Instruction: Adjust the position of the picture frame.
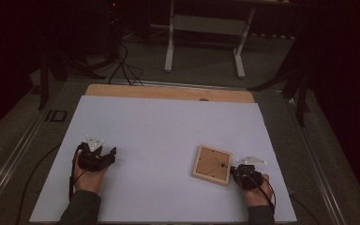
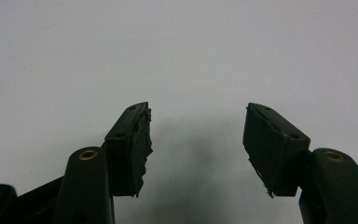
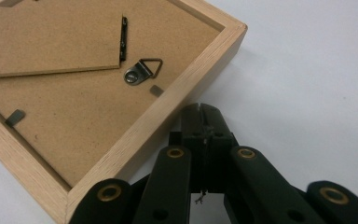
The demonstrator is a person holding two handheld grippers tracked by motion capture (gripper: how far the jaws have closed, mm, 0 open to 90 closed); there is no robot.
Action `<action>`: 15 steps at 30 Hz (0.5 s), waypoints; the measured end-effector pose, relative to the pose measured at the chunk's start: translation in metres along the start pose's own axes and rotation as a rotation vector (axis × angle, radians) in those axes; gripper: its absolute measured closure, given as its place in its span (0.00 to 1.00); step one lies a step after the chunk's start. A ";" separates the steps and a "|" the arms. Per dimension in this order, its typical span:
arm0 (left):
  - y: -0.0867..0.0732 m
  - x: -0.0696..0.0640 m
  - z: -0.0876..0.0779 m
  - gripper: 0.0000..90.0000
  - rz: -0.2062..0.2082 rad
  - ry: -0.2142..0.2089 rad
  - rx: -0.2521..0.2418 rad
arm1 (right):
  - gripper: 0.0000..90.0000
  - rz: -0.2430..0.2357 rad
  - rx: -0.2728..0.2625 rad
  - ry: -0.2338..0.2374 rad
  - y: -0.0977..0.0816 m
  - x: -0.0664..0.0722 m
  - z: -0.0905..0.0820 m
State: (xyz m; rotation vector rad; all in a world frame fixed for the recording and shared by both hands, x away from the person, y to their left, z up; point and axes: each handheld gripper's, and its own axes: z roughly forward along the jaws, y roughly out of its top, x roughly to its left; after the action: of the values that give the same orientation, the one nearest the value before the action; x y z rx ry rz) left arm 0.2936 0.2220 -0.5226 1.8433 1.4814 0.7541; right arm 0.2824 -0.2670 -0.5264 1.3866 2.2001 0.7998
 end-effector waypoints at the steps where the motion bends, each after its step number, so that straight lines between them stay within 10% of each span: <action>1: 0.000 0.000 0.000 0.46 0.000 0.000 0.000 | 0.99 0.000 0.000 0.000 0.000 0.000 0.000; 15: 0.000 -0.002 0.000 0.46 0.004 -0.008 0.001 | 0.99 -0.037 -0.001 0.007 0.006 0.007 0.005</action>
State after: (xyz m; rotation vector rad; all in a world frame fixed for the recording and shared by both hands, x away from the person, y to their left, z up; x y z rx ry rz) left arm 0.2932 0.2204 -0.5226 1.8485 1.4740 0.7465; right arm 0.2864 -0.2573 -0.5264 1.3408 2.2239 0.7940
